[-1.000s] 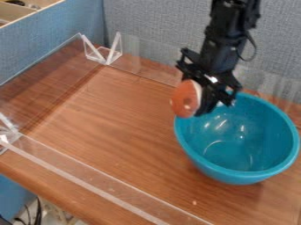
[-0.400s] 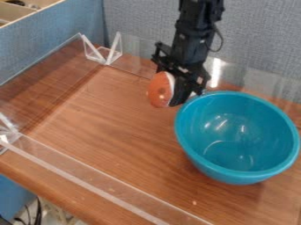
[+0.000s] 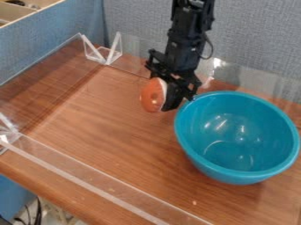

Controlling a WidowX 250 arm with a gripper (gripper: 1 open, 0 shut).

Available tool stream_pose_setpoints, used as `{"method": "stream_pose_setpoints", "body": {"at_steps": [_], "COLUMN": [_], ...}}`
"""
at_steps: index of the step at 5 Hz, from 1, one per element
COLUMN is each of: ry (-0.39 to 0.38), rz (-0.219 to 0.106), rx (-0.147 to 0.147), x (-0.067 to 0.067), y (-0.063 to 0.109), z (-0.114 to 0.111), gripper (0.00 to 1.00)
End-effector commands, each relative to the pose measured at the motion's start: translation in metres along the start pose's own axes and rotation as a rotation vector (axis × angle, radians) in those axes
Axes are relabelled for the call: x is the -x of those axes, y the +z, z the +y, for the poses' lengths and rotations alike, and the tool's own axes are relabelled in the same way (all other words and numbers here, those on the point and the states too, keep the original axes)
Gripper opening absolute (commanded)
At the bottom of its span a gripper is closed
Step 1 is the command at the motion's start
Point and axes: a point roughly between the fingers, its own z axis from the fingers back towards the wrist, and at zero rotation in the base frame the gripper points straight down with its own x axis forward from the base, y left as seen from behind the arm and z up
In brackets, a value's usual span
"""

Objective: Remove the mushroom from inside the blue bowl and put it on the table

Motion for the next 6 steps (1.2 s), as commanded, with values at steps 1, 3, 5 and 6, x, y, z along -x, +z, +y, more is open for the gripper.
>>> {"method": "stream_pose_setpoints", "body": {"at_steps": [1, 3, 5, 6], "ry": [0.009, 0.045, 0.054, 0.056], "rz": [-0.04, -0.011, 0.002, 0.007], "rx": [-0.019, 0.002, 0.016, 0.022], "x": [-0.001, 0.007, 0.011, 0.013], "y": [0.01, -0.001, -0.006, -0.008], "z": [0.008, 0.027, 0.033, 0.036], "gripper": [0.0, 0.0, 0.0, 0.0]}}
